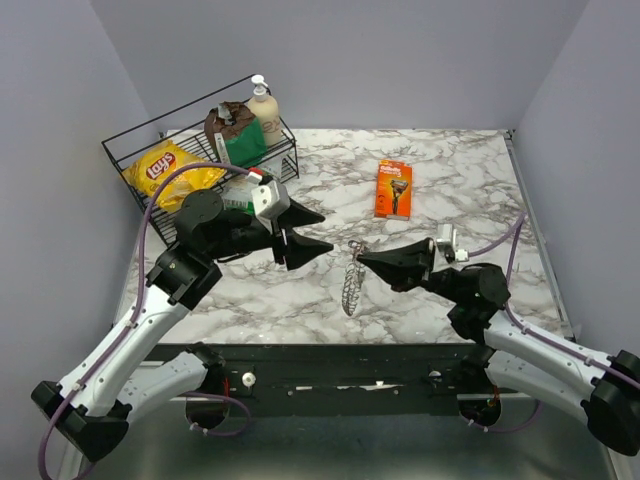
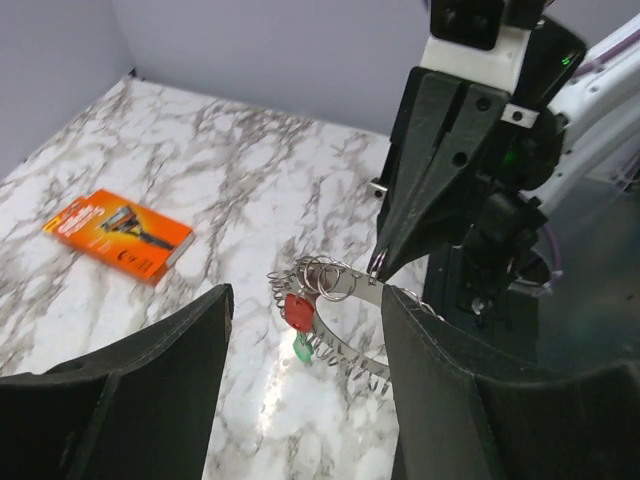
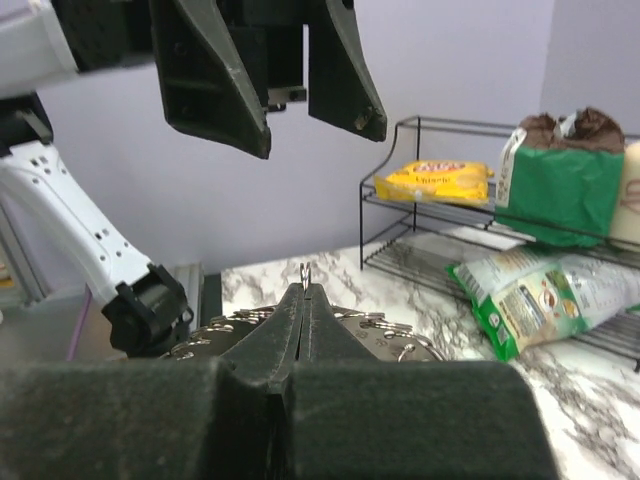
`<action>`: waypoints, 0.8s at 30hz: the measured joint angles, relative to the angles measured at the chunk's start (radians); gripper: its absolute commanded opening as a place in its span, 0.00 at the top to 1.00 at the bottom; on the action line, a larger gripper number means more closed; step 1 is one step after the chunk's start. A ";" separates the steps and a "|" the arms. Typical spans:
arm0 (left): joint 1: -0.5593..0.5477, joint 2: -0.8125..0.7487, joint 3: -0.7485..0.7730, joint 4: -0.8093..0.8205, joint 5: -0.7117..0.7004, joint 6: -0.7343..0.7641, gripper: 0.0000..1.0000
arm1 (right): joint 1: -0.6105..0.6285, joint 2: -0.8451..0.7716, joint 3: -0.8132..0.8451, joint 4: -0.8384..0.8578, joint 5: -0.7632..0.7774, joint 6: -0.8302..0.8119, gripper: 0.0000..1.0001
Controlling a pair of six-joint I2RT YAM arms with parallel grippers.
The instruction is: Put the keys on the keyring
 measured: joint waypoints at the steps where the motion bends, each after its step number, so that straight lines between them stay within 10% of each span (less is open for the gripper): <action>1: 0.014 -0.006 -0.014 0.037 0.039 -0.022 0.34 | 0.000 0.001 -0.008 0.038 0.000 0.010 0.99; 10: 0.048 0.062 -0.045 0.299 0.320 -0.190 0.47 | 0.000 0.033 -0.014 0.283 -0.022 0.077 0.99; 24: -0.010 0.146 -0.014 0.295 0.352 -0.178 0.59 | 0.000 0.087 -0.014 0.309 -0.073 0.126 0.99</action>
